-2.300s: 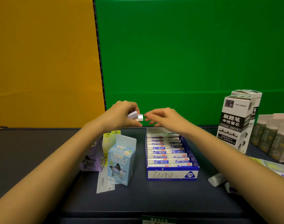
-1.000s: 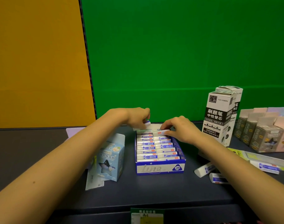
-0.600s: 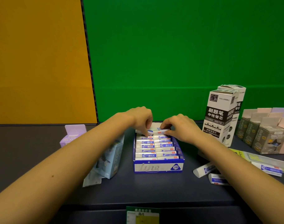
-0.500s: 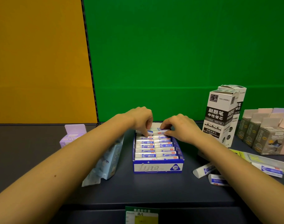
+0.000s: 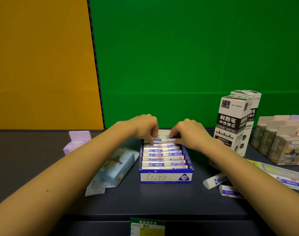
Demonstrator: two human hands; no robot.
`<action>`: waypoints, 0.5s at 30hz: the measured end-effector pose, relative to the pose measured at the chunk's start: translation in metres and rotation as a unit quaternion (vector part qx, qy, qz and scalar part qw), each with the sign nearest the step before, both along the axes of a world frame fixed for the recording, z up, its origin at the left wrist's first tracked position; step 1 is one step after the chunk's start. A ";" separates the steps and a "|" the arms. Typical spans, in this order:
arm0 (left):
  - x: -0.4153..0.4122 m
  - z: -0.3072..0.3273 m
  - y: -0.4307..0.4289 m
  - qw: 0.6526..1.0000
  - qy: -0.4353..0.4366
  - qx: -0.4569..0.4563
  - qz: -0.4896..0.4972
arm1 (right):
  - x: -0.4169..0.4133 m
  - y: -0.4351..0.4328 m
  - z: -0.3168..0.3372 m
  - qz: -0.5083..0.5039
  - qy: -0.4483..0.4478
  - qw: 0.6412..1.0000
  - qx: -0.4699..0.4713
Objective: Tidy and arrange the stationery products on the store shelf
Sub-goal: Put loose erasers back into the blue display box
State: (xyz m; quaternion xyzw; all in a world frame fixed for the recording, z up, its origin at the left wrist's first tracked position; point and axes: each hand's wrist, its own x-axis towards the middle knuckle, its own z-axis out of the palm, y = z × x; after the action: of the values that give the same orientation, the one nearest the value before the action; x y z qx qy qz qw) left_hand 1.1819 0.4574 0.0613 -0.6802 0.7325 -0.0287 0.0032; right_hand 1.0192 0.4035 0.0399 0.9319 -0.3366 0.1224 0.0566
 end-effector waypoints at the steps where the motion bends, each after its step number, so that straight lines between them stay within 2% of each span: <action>1: 0.000 -0.002 -0.001 1.000 -0.011 -0.004 0.000 | 0.001 0.000 -0.001 -0.001 0.002 1.000 -0.002; 3: 0.000 -0.003 -0.002 1.000 -0.019 -0.007 -0.002 | 0.002 -0.001 -0.002 -0.001 0.004 1.000 -0.001; 8: 0.007 -0.002 -0.001 1.000 0.023 0.005 -0.018 | 0.000 -0.003 0.000 0.005 -0.010 1.000 0.000; 15: 0.005 -0.007 -0.001 1.000 0.000 -0.009 -0.020 | 0.002 -0.002 -0.003 0.006 0.005 1.000 -0.026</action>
State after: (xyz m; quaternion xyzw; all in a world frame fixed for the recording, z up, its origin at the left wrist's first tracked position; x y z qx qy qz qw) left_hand 1.1868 0.4563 0.0540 -0.6654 0.7456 -0.0355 -0.0040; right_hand 1.0212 0.4010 0.0369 0.9328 -0.3274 0.1266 0.0815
